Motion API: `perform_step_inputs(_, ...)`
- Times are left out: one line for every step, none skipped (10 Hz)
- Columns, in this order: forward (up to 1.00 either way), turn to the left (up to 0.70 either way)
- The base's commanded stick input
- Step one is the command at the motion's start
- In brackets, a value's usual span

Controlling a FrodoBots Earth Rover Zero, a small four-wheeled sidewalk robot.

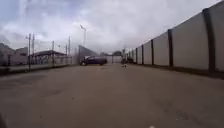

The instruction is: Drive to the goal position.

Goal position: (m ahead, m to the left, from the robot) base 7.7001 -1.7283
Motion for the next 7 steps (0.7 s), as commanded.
perform_step_inputs(0.00, 0.00)
perform_step_inputs(0.00, 0.00)
perform_step_inputs(0.00, 0.00)
perform_step_inputs(0.00, 0.00)
perform_step_inputs(0.04, 0.00)
perform_step_inputs(0.26, 0.00)
perform_step_inputs(0.50, 0.00)
